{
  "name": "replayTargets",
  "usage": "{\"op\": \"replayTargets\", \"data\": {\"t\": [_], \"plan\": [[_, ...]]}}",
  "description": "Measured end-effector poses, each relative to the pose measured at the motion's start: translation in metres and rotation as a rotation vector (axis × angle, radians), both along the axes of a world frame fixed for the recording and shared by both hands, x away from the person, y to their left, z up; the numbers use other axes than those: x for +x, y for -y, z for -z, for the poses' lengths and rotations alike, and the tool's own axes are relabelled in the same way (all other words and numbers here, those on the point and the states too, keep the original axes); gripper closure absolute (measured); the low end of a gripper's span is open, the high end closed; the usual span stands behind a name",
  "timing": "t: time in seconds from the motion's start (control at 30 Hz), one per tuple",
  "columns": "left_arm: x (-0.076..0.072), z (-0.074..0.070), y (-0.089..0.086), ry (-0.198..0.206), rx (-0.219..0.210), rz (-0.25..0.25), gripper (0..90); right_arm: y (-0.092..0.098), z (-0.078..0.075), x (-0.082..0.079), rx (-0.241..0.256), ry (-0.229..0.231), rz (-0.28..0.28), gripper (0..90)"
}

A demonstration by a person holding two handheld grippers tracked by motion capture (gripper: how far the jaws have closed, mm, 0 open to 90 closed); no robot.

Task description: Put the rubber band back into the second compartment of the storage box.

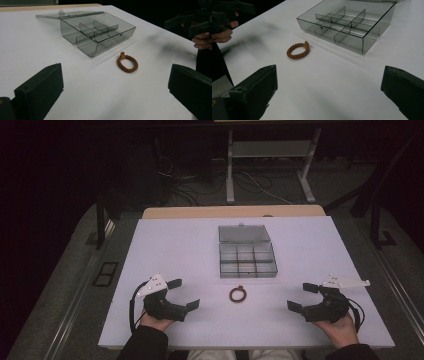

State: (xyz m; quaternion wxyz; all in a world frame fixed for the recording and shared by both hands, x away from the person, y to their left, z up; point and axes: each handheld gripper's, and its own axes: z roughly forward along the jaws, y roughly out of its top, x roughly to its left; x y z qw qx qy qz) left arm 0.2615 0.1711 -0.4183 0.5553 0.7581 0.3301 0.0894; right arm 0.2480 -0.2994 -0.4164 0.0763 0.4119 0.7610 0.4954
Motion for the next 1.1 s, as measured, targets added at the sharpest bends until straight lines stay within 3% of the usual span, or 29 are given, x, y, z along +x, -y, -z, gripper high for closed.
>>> {"op": "replayTargets", "data": {"t": [0.47, 0.73, 1.1], "plan": [[-0.0013, -0.0015, 0.0003, 0.008, -0.003, 0.007, 0.0, 0.0024, -0.0005, 0.0000, 0.004, -0.009, 0.000, 0.0], [-0.0026, -0.0013, 0.0022, -0.007, 0.003, 0.013, 0.0, 0.0019, 0.0000, 0.0001, -0.002, -0.014, -0.007, 0.0], [-0.0067, -0.0044, 0.0081, -0.024, 0.038, 0.041, 0.0, 0.0017, -0.0006, -0.0008, -0.006, -0.012, -0.019, 0.0]]}}
